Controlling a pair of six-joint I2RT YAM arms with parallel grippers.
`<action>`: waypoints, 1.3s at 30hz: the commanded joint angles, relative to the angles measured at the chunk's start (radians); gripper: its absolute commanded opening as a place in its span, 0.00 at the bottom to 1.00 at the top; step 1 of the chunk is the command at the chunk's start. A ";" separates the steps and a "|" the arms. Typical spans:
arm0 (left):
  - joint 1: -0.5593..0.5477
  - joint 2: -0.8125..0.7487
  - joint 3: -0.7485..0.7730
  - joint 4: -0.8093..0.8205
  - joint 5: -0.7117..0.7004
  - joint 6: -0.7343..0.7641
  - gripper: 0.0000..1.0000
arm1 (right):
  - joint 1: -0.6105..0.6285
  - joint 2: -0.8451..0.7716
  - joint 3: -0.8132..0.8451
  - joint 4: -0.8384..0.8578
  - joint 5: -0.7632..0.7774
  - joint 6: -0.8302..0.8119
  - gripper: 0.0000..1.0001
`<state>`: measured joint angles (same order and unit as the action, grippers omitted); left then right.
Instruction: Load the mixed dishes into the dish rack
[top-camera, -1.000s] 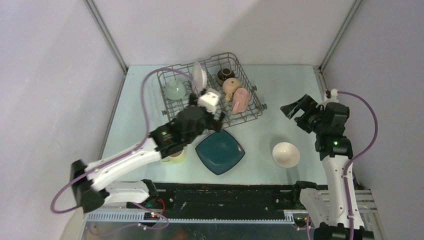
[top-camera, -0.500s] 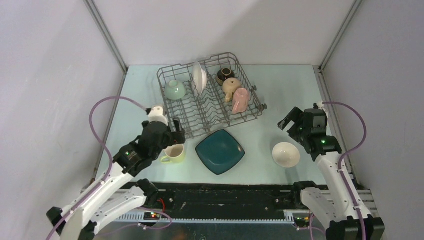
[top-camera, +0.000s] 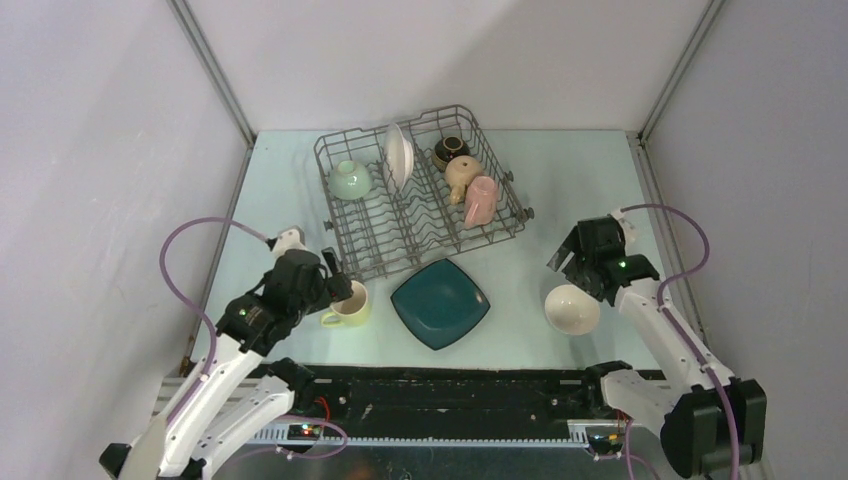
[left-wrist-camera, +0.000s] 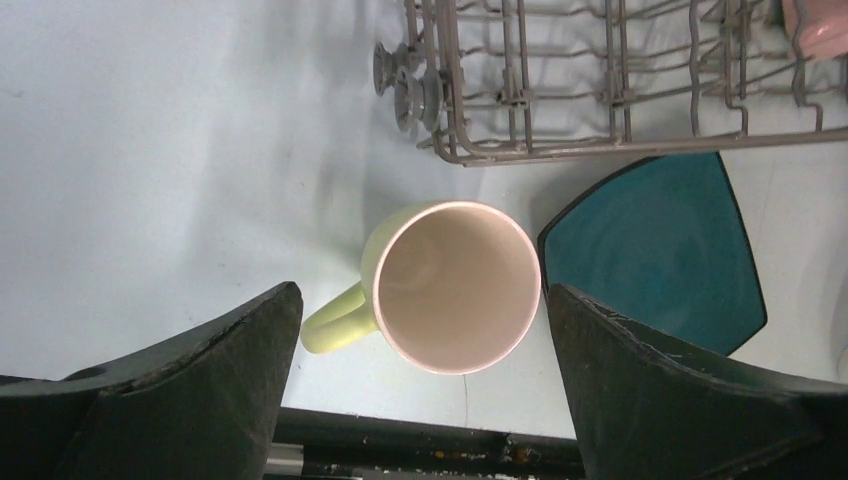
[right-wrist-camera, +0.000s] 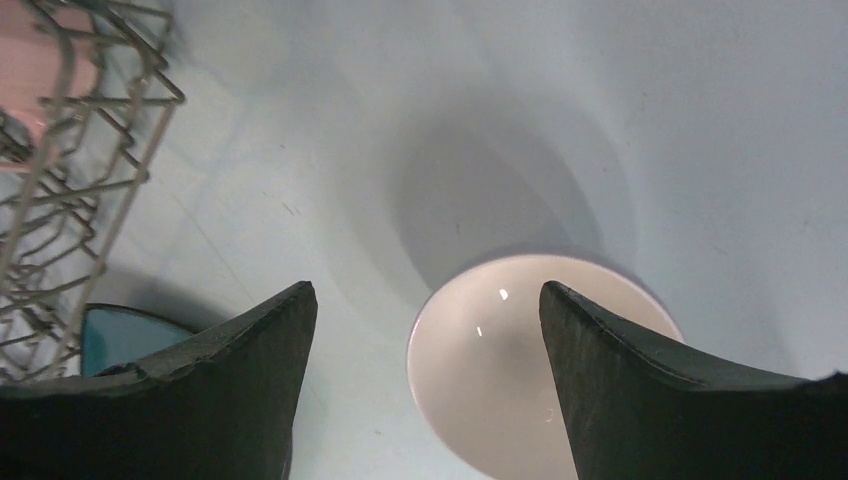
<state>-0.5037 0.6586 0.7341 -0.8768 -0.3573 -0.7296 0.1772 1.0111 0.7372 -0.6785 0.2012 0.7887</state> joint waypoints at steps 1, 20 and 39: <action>0.007 0.020 0.045 -0.004 0.061 0.039 1.00 | 0.030 0.058 0.004 -0.005 0.073 0.047 0.84; 0.007 0.055 -0.040 0.033 0.002 -0.113 0.95 | 0.095 0.078 0.109 -0.180 0.061 0.134 0.75; 0.015 0.156 -0.139 0.055 -0.027 -0.258 0.36 | 0.105 0.212 0.057 -0.060 0.012 0.138 0.72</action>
<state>-0.4938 0.8043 0.6037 -0.8398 -0.3538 -0.9463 0.2806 1.2137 0.7944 -0.7776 0.2050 0.9318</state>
